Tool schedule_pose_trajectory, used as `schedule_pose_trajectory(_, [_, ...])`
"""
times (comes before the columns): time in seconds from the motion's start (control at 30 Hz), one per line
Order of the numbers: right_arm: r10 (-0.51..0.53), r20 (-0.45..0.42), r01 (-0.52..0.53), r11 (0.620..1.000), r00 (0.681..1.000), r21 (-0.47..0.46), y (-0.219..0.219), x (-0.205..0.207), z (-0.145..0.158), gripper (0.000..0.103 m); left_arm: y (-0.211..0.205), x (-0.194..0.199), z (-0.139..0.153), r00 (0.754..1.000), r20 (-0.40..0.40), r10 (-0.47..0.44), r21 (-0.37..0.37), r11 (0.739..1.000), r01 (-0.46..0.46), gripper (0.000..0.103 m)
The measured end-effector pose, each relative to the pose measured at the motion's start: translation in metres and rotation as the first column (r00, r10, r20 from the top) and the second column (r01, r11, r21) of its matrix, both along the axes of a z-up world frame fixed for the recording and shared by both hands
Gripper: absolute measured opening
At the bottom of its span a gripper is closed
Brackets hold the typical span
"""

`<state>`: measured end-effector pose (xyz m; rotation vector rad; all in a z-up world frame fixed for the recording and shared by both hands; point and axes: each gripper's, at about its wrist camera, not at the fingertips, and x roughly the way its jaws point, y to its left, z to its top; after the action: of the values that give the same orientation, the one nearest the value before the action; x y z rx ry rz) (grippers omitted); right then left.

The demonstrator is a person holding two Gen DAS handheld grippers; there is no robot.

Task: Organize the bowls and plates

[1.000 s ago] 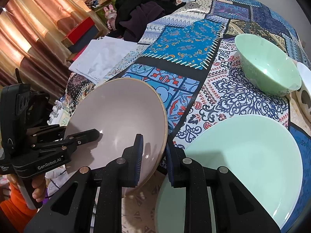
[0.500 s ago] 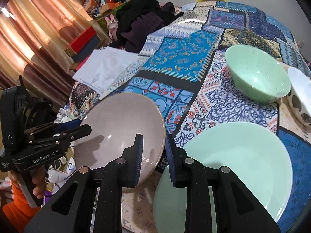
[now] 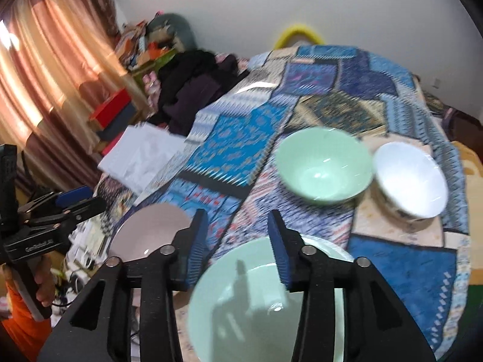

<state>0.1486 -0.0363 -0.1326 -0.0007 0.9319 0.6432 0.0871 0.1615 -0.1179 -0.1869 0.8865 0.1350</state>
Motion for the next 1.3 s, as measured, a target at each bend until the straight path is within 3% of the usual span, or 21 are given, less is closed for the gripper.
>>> schedule_pose_trajectory(0.17, [-0.088,0.028,0.088,0.996,0.996,0.021,-0.032,0.017,0.008,0.056,-0.017,0.027,0.009,0.999,0.011,-0.031,-0.012,0.999,0.031,0.080])
schedule_pose_trajectory(0.5, [-0.198,0.029,0.197,0.980,0.980,0.033,-0.077,0.052,0.003,0.056,-0.057,0.103,0.015,0.993,0.007,-0.114,-0.029,0.993,0.114,0.083])
schedule_pose_trajectory(0.9, [-0.181,-0.096,0.183,0.983,0.979,0.017,-0.076,0.082,-0.049,0.054,-0.087,0.200,-0.048,0.969,-0.142,-0.203,-0.055,0.979,0.197,0.083])
schedule_pose_trajectory(1.03, [-0.166,-0.143,0.170,0.985,0.976,0.014,-0.071,0.089,-0.065,0.048,-0.096,0.222,-0.071,0.955,-0.194,-0.224,0.004,0.973,0.229,0.068])
schedule_pose_trajectory(1.3, [-0.159,-0.205,0.164,0.986,0.966,0.008,-0.067,0.105,-0.082,0.049,-0.102,0.254,-0.104,0.930,-0.268,-0.250,0.026,0.964,0.266,0.042])
